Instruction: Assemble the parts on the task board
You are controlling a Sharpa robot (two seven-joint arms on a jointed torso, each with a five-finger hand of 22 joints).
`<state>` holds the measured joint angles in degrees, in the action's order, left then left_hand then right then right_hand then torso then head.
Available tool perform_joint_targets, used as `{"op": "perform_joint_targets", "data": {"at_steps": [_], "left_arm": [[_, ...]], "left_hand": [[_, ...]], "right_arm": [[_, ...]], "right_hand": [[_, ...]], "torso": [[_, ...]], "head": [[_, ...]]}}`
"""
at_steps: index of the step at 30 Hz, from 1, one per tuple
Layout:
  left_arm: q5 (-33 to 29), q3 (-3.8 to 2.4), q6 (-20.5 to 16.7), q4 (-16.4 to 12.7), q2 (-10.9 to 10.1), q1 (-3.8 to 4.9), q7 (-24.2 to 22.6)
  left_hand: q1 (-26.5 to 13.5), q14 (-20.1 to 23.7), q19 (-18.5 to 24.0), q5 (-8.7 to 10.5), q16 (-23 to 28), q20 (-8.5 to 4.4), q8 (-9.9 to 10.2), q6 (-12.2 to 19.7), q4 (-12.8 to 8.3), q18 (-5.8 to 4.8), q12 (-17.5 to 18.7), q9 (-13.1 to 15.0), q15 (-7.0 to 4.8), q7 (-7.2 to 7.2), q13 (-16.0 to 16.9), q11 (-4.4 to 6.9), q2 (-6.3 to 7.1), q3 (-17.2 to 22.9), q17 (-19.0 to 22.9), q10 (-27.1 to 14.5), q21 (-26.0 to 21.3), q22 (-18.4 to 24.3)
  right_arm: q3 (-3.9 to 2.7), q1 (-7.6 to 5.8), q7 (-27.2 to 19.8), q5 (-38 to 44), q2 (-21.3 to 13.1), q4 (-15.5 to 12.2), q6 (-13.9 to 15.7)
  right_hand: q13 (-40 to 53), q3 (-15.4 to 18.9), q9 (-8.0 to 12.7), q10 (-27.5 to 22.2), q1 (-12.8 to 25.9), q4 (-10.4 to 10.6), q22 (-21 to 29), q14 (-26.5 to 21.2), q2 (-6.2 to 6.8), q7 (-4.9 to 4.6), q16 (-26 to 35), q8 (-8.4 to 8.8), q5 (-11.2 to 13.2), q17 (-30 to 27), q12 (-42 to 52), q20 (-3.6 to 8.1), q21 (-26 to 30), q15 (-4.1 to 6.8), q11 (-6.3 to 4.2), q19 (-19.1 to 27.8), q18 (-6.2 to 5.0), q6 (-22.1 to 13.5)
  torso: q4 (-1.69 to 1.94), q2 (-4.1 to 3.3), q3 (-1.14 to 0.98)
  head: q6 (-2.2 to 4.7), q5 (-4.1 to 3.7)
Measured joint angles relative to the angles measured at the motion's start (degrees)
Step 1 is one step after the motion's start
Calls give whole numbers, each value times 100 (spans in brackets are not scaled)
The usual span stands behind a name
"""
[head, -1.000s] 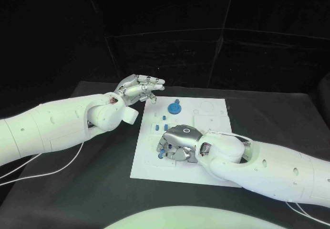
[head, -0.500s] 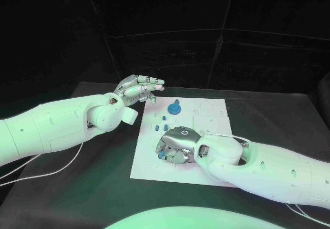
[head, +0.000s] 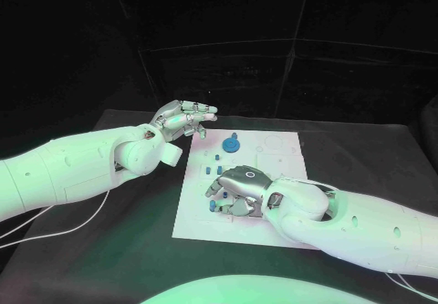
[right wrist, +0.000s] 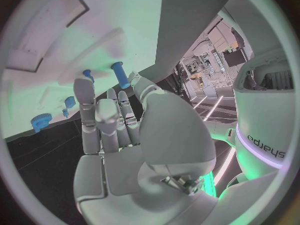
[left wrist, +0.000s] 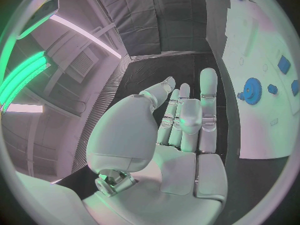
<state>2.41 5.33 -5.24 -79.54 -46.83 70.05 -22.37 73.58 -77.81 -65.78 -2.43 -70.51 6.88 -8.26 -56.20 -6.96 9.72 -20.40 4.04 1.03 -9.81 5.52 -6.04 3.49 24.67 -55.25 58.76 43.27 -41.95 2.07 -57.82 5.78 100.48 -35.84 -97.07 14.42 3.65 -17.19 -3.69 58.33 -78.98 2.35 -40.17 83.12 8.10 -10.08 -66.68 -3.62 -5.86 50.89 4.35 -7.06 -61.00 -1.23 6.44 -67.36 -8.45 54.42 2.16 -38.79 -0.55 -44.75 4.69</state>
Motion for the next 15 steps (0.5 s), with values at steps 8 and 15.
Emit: {"op": "perform_joint_targets", "data": {"at_steps": [8,15], "left_arm": [[0,0,6,2,-30,0,8],[0,2,8,-2,-48,0,15]], "left_hand": [[0,0,0,0,0,0,0,0,16,0,-24,-2,0,0,-1,0,0,-16,8,0,-25,6],[0,0,0,0,0,0,0,0,16,-1,-23,-5,0,0,-5,0,0,-16,10,0,-41,6]], "right_arm": [[-7,-24,-86,-440,-847,-583,362],[-52,-352,110,-1529,-1893,-1010,550]], "right_hand": [[42,208,-26,269,101,98,-147,3,-101,13,-70,-18,-80,103,252,6,-68,3,-25,-54,-1,13],[733,724,-112,1999,676,517,-1493,84,-76,275,-813,-306,-580,1160,1462,268,-972,315,-415,-804,137,430]], "torso": [[-18,11,-1],[-46,30,6]], "head": [[62,-111],[171,-358]]}}
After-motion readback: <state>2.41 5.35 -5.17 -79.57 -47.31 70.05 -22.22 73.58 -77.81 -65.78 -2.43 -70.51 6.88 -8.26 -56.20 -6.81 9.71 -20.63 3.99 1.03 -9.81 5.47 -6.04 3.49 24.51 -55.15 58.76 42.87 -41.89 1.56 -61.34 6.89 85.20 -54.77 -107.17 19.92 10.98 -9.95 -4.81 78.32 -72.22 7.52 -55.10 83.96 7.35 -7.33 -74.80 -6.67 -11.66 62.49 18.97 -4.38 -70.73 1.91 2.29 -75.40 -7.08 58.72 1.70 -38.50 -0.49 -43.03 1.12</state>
